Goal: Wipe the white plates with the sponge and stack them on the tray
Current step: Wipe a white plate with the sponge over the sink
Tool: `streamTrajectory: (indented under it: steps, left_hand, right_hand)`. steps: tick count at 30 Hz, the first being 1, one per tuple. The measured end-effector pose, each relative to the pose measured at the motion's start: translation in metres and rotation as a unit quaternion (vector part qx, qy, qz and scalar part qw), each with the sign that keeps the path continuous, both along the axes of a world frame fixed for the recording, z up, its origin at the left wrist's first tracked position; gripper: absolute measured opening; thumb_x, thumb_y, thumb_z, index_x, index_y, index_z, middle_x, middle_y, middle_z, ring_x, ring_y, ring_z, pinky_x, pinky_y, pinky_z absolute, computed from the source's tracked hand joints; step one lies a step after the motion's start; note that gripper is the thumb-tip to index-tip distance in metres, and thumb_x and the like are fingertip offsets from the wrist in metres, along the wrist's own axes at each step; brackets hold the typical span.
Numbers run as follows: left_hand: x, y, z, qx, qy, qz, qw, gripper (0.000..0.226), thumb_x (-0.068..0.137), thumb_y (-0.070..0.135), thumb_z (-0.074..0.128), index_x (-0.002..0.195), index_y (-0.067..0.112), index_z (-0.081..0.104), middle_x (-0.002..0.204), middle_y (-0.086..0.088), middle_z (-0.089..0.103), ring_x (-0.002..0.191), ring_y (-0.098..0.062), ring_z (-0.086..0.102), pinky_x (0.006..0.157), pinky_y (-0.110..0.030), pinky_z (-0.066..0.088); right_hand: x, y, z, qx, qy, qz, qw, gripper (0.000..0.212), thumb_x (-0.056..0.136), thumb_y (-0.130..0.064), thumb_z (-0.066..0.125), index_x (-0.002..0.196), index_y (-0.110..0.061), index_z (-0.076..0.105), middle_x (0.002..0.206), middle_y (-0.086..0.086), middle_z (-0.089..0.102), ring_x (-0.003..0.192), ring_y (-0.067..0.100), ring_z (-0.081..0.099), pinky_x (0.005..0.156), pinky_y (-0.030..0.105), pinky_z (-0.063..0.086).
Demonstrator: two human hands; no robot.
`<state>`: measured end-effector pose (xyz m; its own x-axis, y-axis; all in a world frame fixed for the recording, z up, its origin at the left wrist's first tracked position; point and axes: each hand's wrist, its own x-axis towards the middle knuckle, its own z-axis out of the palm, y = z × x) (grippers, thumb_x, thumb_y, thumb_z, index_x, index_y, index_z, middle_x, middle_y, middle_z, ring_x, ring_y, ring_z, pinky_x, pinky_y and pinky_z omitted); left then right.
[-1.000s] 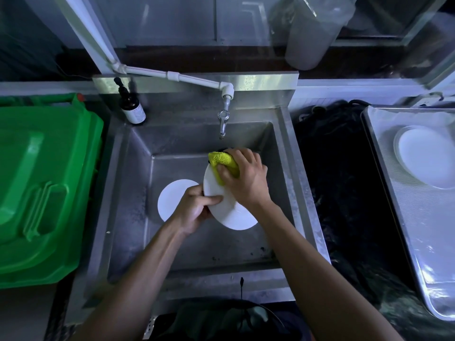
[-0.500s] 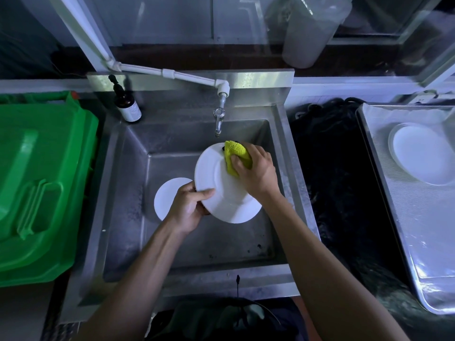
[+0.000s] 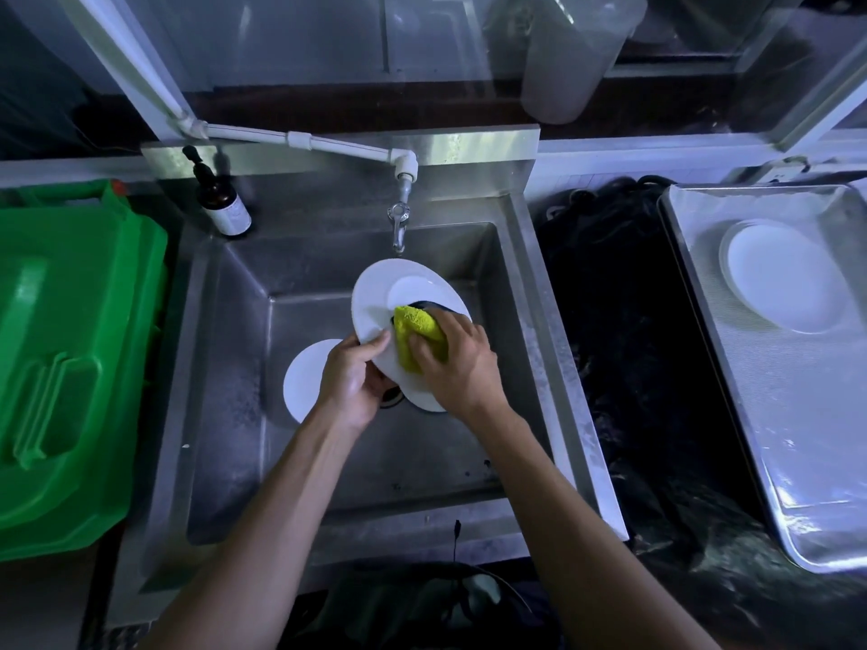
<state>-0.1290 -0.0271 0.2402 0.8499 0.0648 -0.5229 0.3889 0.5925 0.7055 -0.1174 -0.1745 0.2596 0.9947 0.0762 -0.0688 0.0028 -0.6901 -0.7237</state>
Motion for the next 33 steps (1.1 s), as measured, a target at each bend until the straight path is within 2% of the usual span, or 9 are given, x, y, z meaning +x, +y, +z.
streamTrajectory:
  steps: [2,8,12,16,19,23,26,29,33]
  left_hand:
    - [0.001,-0.002,-0.001,-0.012,0.010,0.013,1.000,0.022,0.096,0.012,0.057,0.102,0.010,0.079,0.101,-0.013,0.077,0.085,-0.026,0.075,0.067,-0.035,0.061]
    - [0.005,-0.009,0.004,-0.062,0.028,0.054,0.996,0.027,0.103,0.012,0.047,0.116,0.003,0.068,0.101,-0.011,0.076,0.090,-0.022,0.074,0.068,-0.030,0.060]
    - [0.006,-0.008,0.008,-0.098,0.050,0.075,0.991,0.042,0.103,0.018,0.050,0.139,-0.004,0.055,0.127,-0.020,0.065,0.101,-0.026,0.069,0.082,-0.033,0.060]
    - [0.002,-0.004,0.003,-0.114,0.040,0.082,0.989,0.045,0.103,0.017,0.051,0.144,-0.002,0.051,0.121,-0.017,0.068,0.095,-0.024,0.073,0.076,-0.032,0.061]
    - [0.000,0.002,-0.001,-0.107,0.028,0.067,0.992,0.049,0.100,0.018,0.054,0.145,0.001,0.050,0.133,-0.018,0.065,0.104,-0.027,0.072,0.082,-0.035,0.061]
    - [-0.001,0.011,-0.005,-0.112,0.001,0.038,0.993,0.057,0.089,0.022,0.062,0.141,0.001,0.054,0.135,-0.018,0.064,0.110,-0.028,0.070,0.089,-0.041,0.061]
    - [0.001,0.018,-0.008,-0.111,-0.008,0.012,0.994,0.046,0.089,0.019,0.062,0.132,0.002,0.062,0.125,-0.015,0.070,0.108,-0.027,0.071,0.092,-0.041,0.060]
    - [0.003,0.023,-0.011,-0.096,-0.032,-0.031,0.994,0.028,0.089,0.016,0.061,0.109,0.010,0.079,0.116,-0.011,0.074,0.104,-0.025,0.072,0.087,-0.042,0.060]
    - [0.006,0.030,-0.013,-0.043,-0.072,-0.089,0.992,0.026,0.089,0.014,0.063,0.110,0.015,0.078,0.118,-0.010,0.074,0.108,-0.029,0.070,0.087,-0.048,0.058]
  right_hand:
    - [-0.006,0.002,0.001,-0.001,-0.010,0.000,1.000,0.039,0.092,-0.051,0.056,0.129,-0.038,0.054,0.133,-0.011,0.057,0.121,0.023,0.049,0.093,0.053,0.048]
    - [-0.021,0.011,-0.002,-0.055,-0.053,0.000,0.997,0.045,0.093,-0.054,0.056,0.134,-0.035,0.053,0.138,-0.011,0.053,0.125,0.021,0.046,0.093,0.052,0.045]
    - [-0.027,0.008,-0.008,-0.059,-0.064,0.007,0.996,0.048,0.092,-0.051,0.060,0.136,-0.034,0.052,0.140,-0.011,0.051,0.126,0.021,0.045,0.091,0.048,0.045]
    - [-0.027,0.004,-0.011,-0.051,-0.067,-0.007,0.996,0.047,0.090,-0.049,0.063,0.134,-0.034,0.055,0.137,-0.013,0.052,0.124,0.020,0.045,0.090,0.045,0.043]
    - [-0.022,-0.001,-0.012,-0.026,-0.059,-0.033,0.997,0.045,0.089,-0.045,0.065,0.132,-0.033,0.056,0.136,-0.012,0.053,0.123,0.021,0.044,0.091,0.047,0.043]
    - [-0.012,-0.007,-0.010,0.005,-0.057,-0.068,0.996,0.044,0.088,-0.042,0.065,0.130,-0.031,0.056,0.135,-0.009,0.053,0.120,0.022,0.043,0.091,0.046,0.042]
    - [-0.003,-0.014,-0.007,0.035,-0.054,-0.089,0.994,0.043,0.089,-0.041,0.065,0.129,-0.028,0.056,0.132,-0.005,0.054,0.118,0.024,0.044,0.095,0.050,0.043]
    - [0.006,-0.023,-0.006,0.040,-0.050,-0.087,0.994,0.044,0.092,-0.045,0.063,0.131,-0.026,0.055,0.135,-0.004,0.052,0.119,0.024,0.044,0.096,0.053,0.043]
    - [0.015,-0.030,-0.003,0.041,-0.041,-0.081,0.995,0.050,0.091,-0.049,0.064,0.135,-0.029,0.051,0.141,-0.006,0.048,0.121,0.022,0.043,0.097,0.052,0.043]
